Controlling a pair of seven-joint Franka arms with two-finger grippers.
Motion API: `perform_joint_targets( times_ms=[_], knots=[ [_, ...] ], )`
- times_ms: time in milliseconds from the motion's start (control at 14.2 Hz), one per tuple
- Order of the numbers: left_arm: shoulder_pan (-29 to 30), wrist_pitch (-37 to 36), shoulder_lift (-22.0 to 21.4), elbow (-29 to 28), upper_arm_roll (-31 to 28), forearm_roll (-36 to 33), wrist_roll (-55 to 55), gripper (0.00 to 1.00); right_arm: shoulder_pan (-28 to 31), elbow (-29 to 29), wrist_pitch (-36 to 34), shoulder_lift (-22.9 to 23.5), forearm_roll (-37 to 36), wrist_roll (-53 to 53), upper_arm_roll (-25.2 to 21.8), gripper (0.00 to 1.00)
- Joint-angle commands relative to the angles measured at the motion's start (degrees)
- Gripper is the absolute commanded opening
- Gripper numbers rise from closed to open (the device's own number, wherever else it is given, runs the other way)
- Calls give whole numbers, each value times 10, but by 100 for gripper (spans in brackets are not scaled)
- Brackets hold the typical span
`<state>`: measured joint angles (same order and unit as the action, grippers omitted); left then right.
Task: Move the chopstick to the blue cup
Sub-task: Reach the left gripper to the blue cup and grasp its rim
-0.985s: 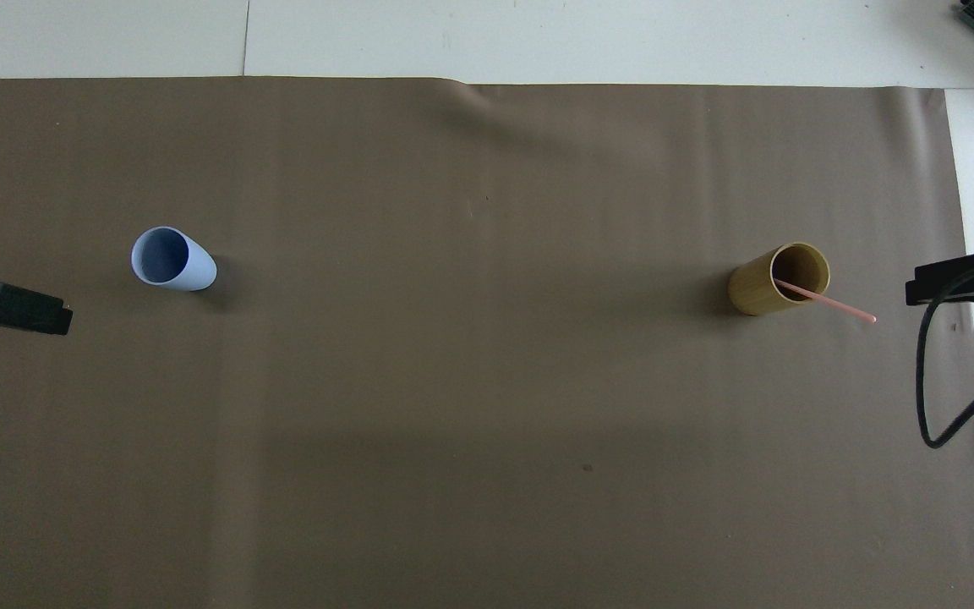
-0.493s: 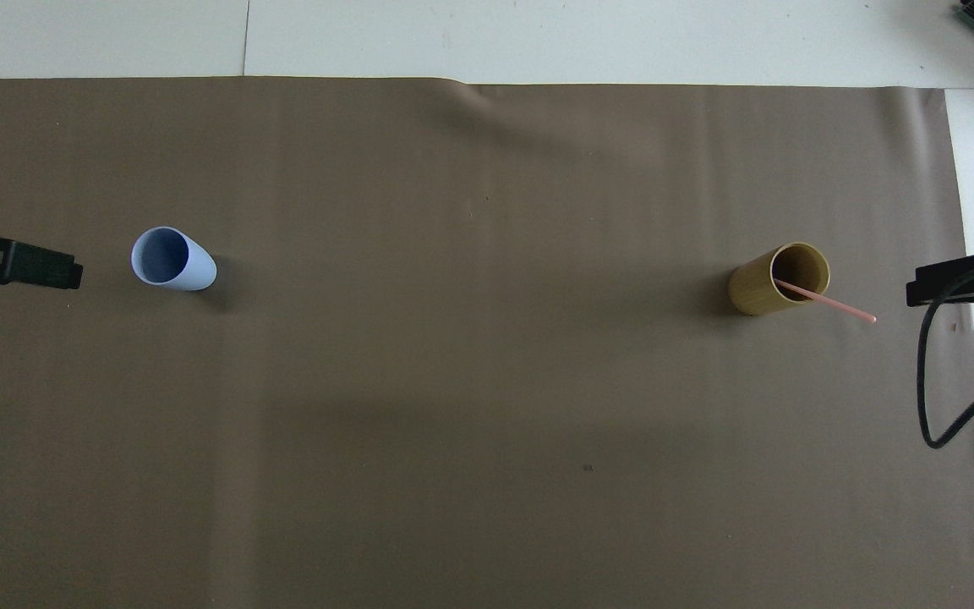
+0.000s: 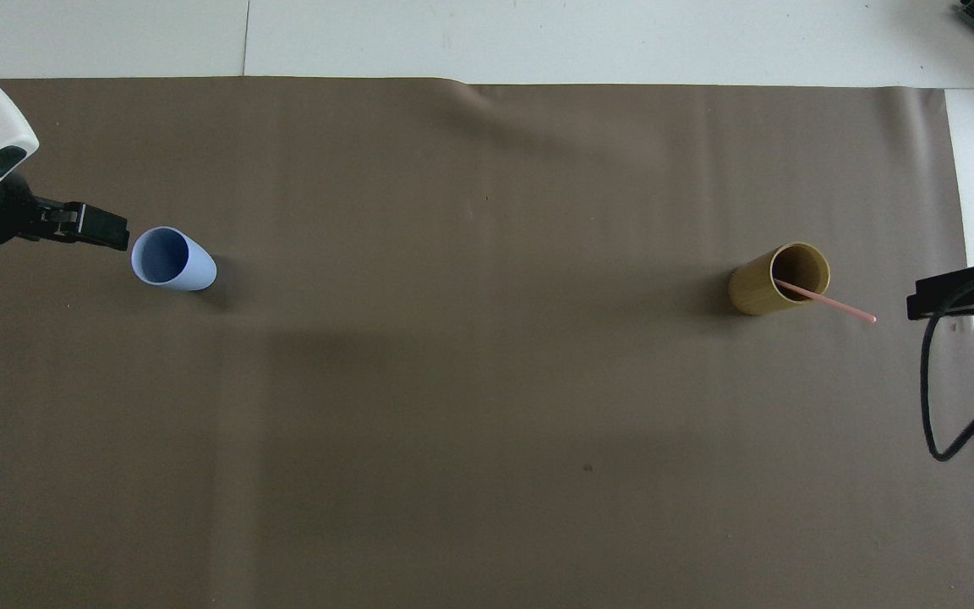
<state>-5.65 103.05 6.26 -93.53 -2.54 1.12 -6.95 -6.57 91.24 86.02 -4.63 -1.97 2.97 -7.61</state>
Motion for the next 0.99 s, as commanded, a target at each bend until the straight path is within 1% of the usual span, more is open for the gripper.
perform_joint_targets(
  times_ms=[0,70,141,281,422,563,704,915],
  knots=[
    [18,81,-9,-78,4,0,-14,100,2,4,-7,-9,-1,7,1,100],
    [23,115,0,-96,3,1,-24,100,2,4,-7,-9,-1,6,1,100],
    [32,133,6,-109,3,2,-31,100,2,4,-7,-9,0,6,1,100],
    [38,152,27,-118,4,5,-40,100,2,5,-7,-9,0,6,1,100],
    [45,186,46,-125,4,19,-41,100,3,5,-7,-9,0,6,1,100],
    [49,216,58,-139,4,35,-42,100,3,5,-7,-10,0,6,1,100],
    [50,249,72,-152,4,35,-42,100,3,5,-7,-10,0,6,1,100],
    [56,281,85,-168,4,51,-42,100,4,5,-7,-10,0,6,1,100]
  ],
)
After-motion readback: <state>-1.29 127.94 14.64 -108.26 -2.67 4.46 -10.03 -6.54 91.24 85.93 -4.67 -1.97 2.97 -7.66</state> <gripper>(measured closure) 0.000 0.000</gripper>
